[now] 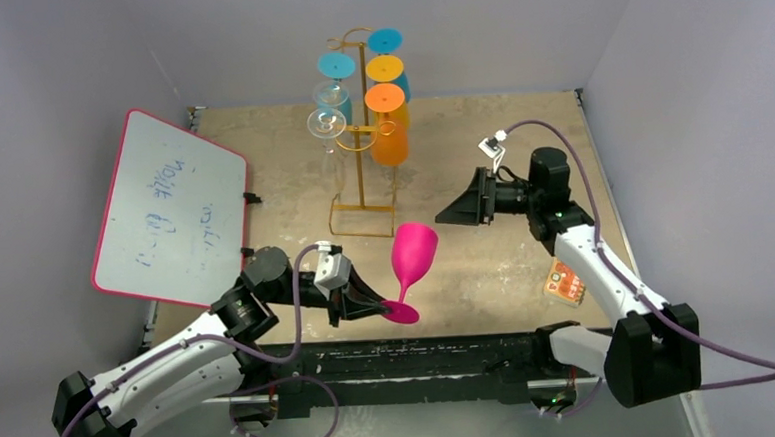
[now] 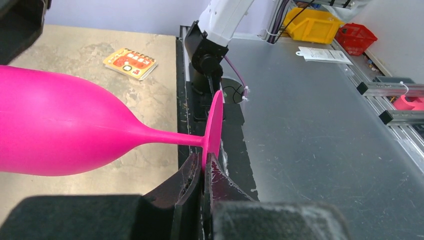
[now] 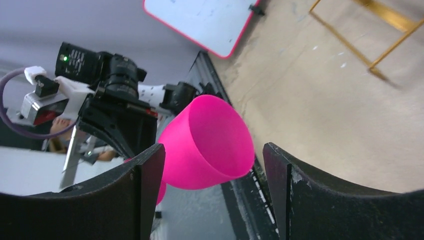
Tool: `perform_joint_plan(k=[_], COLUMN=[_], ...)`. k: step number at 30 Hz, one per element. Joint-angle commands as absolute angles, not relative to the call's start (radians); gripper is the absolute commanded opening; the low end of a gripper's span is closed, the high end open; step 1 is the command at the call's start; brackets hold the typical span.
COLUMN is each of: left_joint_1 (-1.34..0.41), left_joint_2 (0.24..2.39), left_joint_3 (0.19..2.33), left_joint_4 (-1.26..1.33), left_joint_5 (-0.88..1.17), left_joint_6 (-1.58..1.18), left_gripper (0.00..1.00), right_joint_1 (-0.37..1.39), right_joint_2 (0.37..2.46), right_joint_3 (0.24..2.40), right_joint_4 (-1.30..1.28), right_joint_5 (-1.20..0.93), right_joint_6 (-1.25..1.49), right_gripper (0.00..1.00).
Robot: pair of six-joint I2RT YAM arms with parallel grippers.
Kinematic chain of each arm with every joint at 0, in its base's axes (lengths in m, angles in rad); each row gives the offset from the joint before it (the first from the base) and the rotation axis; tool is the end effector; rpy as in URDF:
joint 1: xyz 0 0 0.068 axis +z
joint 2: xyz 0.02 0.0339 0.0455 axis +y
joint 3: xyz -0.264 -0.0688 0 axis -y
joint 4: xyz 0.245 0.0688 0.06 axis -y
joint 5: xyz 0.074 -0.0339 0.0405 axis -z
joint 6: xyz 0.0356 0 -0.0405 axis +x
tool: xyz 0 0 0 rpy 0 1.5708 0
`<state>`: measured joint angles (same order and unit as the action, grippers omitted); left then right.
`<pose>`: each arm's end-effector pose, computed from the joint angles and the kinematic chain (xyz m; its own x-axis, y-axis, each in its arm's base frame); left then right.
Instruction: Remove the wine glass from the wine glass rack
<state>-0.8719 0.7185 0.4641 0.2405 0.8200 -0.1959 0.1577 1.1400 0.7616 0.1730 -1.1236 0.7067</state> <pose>0.0906 -0.1482 0.2823 -0.2020 0.0339 -0.9788 0.9719 -0.1164 -0.2046 0.2390 0.0705 0.3004 -0.7633 0.1629 -0.6251 -0.5838 0.2402 0.7755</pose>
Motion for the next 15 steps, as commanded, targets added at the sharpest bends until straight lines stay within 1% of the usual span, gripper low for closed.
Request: perform_joint_plan(k=[1, 4, 7, 8, 10, 12, 13, 15], left_joint_1=[-0.874, -0.874, -0.874, -0.874, -0.874, -0.874, -0.874, -0.874], left_joint_2=[0.711, 0.714, 0.716, 0.716, 0.713, 0.715, 0.716, 0.727], left_joint_3=[0.517, 0.518, 0.523, 0.527, 0.538, 0.553, 0.560, 0.577], left_joint_4=[0.323, 0.327, 0.284, 0.260, 0.213, 0.163, 0.143, 0.103], left_joint_5=[0.857, 0.865, 0.864, 0.862, 0.849, 0.840, 0.836, 0.827], left_joint_6=[-0.131, -0.126, -0.099, -0.086, -0.058, -0.026, -0.011, 0.018], left_gripper=[0.00, 0.00, 0.00, 0.00, 0.00, 0.00, 0.00, 0.00], right_joint_1=[0.259, 0.307, 0.317, 0.321, 0.334, 0.347, 0.351, 0.352], right_joint_2=[1.189, 1.240, 1.260, 1.259, 1.254, 1.242, 1.232, 1.215], right_joint_3=[0.842, 0.896, 0.912, 0.912, 0.917, 0.924, 0.926, 0.926], right_joint_4=[0.210, 0.132, 0.124, 0.128, 0.124, 0.118, 0.114, 0.110], right_joint_5=[-1.234, -1.252, -1.300, -1.315, -1.362, -1.404, -1.412, -1.417], right_joint_6=[0.734, 0.677, 0.672, 0.673, 0.670, 0.667, 0.668, 0.677], right_gripper=[0.75, 0.70, 0.64, 0.63, 0.57, 0.55, 0.51, 0.48])
